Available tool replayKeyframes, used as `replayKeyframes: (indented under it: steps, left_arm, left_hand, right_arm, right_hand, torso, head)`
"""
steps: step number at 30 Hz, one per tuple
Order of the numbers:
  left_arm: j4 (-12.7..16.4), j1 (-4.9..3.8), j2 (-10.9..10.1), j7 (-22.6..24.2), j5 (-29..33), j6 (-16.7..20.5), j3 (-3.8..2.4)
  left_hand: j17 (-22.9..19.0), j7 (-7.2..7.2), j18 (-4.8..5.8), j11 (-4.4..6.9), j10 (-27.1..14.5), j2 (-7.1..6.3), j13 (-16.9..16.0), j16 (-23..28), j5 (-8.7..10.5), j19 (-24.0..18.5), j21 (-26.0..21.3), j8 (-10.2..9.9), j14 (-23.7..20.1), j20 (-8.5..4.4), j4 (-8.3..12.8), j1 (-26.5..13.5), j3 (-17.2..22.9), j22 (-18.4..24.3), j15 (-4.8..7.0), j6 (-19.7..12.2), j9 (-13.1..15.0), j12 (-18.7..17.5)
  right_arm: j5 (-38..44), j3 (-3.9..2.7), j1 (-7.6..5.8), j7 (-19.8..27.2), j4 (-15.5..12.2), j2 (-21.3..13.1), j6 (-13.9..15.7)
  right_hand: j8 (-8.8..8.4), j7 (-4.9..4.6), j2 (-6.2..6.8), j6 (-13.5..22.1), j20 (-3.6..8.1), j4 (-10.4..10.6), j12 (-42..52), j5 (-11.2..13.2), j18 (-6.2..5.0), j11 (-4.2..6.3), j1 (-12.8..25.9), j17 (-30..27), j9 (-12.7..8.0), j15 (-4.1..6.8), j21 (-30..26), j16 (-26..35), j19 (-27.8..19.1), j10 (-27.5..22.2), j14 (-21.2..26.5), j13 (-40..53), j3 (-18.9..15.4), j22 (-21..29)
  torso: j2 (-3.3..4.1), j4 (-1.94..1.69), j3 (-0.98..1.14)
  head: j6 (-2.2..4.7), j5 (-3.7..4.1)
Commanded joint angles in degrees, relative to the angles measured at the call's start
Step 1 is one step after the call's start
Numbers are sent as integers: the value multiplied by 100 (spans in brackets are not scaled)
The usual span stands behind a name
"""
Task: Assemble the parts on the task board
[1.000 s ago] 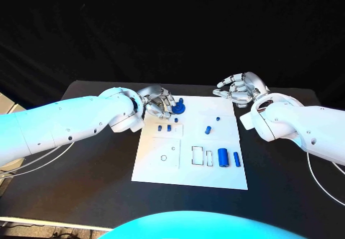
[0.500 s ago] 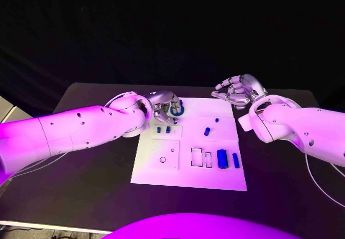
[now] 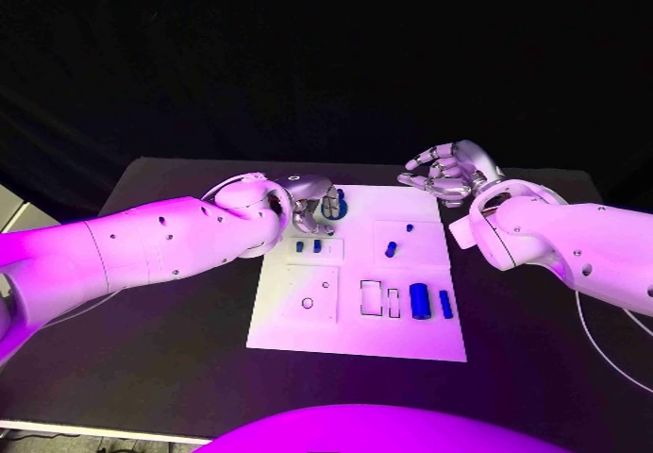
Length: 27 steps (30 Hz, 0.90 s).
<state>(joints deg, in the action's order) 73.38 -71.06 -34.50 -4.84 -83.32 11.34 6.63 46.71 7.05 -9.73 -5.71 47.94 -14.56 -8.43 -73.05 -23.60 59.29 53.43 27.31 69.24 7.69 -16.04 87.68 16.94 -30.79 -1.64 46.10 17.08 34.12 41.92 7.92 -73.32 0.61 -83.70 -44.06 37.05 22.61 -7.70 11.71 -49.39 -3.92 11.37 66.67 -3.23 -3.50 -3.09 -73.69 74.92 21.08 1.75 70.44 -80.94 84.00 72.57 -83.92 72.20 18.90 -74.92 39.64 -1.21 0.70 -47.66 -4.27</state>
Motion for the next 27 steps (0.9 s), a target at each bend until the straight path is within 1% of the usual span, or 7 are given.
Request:
replayKeyframes:
  steps: [1,7,10,12,16,24,27]
  left_arm:
    - [-28,2,33,-89,-171,-370,-1]
    - [-65,3,73,-71,-171,-482,1]
    - [-87,4,99,-66,-171,-516,2]
    - [-104,5,117,-60,-171,-533,2]
    - [-123,6,144,-32,-164,-569,2]
    - [-139,7,176,48,-127,-551,2]
    - [-153,7,187,64,-116,-562,2]
  left_hand:
    - [188,12,-81,21,135,1,-25,-152,26,-1,91,-63,149,-21,-18,24,45,-61,15,56,-24,71]
    - [354,19,-61,45,230,16,-52,-282,25,54,236,-87,269,-34,-13,28,82,-227,35,144,-31,125]
    - [360,18,-60,52,234,22,-53,-294,22,53,254,-90,277,-38,-7,39,96,-244,39,165,-32,125]
    - [373,19,-58,54,239,26,-54,-304,20,58,268,-93,285,-39,-5,45,104,-262,41,175,-33,126]
    - [401,24,-51,59,267,34,-58,-331,20,73,313,-101,305,-44,0,57,128,-316,46,204,-36,133]
    - [533,13,-22,93,367,62,-56,-437,29,147,500,-147,394,-65,41,143,245,-547,72,281,-48,125]
    - [628,-4,1,127,449,89,-49,-511,47,218,653,-149,467,-88,76,192,343,-735,101,393,-39,103]
  right_arm:
    - [31,0,3,62,-6,4,-64]
    - [31,0,4,67,-7,10,-89]
    - [31,0,4,67,-5,12,-95]
    - [31,0,4,67,-7,13,-97]
    - [31,0,5,66,-8,19,-99]
    - [31,-1,5,58,-7,26,-104]
    - [33,-1,5,55,-8,28,-106]
  right_hand:
    - [9,-2,-3,38,-41,-9,-22,-16,-52,11,-66,243,-5,-30,-24,34,10,-33,-282,-5,-28,-289]
    - [11,-5,-11,40,-42,-7,-4,-15,-47,8,-73,244,-6,-33,-6,36,16,-22,-282,5,-29,-301]
    - [11,-5,-11,40,-42,-7,-4,-15,-47,8,-73,244,-6,-33,-6,36,16,-22,-282,5,-29,-301]
    - [11,-5,-11,40,-42,-7,-4,-15,-47,8,-73,244,-6,-33,-6,36,16,-22,-282,5,-29,-301]
    - [11,-5,-11,40,-42,-7,-4,-15,-47,8,-73,244,-6,-33,-6,36,16,-22,-282,5,-29,-301]
    - [11,-5,-11,40,-42,-7,-4,-15,-47,8,-73,244,-6,-33,-6,36,16,-22,-282,5,-29,-301]
    - [11,-5,-11,40,-42,-7,-4,-15,-47,8,-73,244,-6,-33,-6,36,16,-22,-282,5,-29,-301]
  torso:
    - [0,-11,-5]
    - [-2,-7,-7]
    - [3,-8,-17]
    - [2,-10,-17]
    - [1,-12,-4]
    - [0,-9,-7]
    - [-3,-5,0]
  head:
    - [-11,9]
    - [-29,13]
    - [-28,7]
    - [-23,10]
    - [-29,11]
    - [-41,13]
    - [-51,21]
